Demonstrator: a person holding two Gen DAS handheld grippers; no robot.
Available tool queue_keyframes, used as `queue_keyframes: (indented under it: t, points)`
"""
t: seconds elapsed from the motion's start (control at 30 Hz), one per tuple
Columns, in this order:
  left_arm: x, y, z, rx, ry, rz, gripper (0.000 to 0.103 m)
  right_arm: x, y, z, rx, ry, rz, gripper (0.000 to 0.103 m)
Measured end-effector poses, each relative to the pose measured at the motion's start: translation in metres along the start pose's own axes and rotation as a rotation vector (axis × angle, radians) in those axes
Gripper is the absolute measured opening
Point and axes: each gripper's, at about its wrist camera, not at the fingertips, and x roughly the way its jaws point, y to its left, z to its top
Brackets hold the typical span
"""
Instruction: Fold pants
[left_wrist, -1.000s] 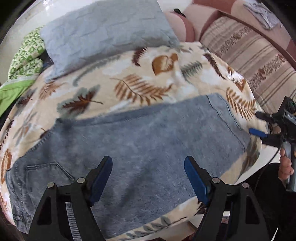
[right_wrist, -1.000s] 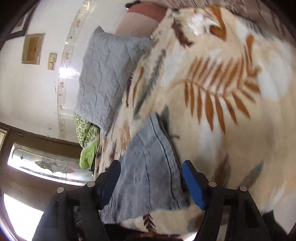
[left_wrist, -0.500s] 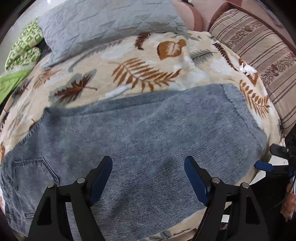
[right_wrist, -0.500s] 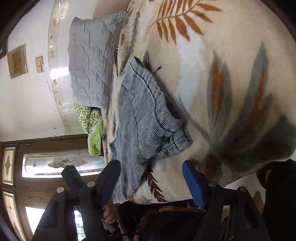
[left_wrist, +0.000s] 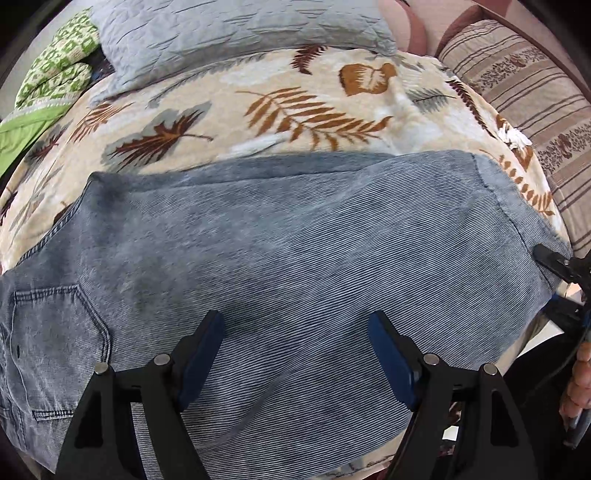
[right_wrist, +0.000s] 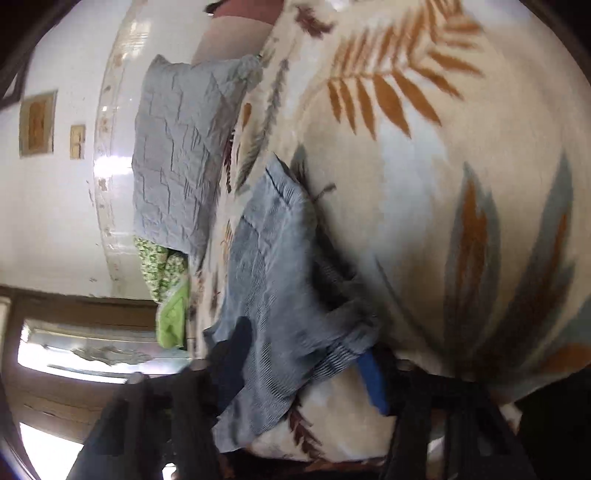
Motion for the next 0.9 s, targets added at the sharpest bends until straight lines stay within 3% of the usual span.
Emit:
queue_keyframes:
  t: [0.17, 0.27, 0.43, 0.7, 0.9]
  points:
    - [-0.001, 0.006, -0.003, 0.007, 0.002, 0.022, 0.081, -0.001, 0.012, 0.001, -0.049, -0.044, -0.045, 0.028]
    - [-0.008, 0.022, -0.002, -0.03, -0.004, 0.022, 0.081, -0.012, 0.039, -0.002, -0.158, -0.114, -0.048, 0.025]
    - [-0.025, 0.064, -0.002, -0.1, -0.035, 0.054, 0.081, -0.021, 0.086, -0.015, -0.294, -0.151, -0.023, 0.023]
    - [-0.048, 0.142, -0.012, -0.269, -0.092, 0.073, 0.081, 0.022, 0.185, -0.065, -0.543, -0.034, -0.012, 0.023]
    - [-0.058, 0.187, -0.024, -0.362, -0.139, 0.092, 0.081, 0.083, 0.221, -0.124, -0.678, 0.128, -0.036, 0.023]
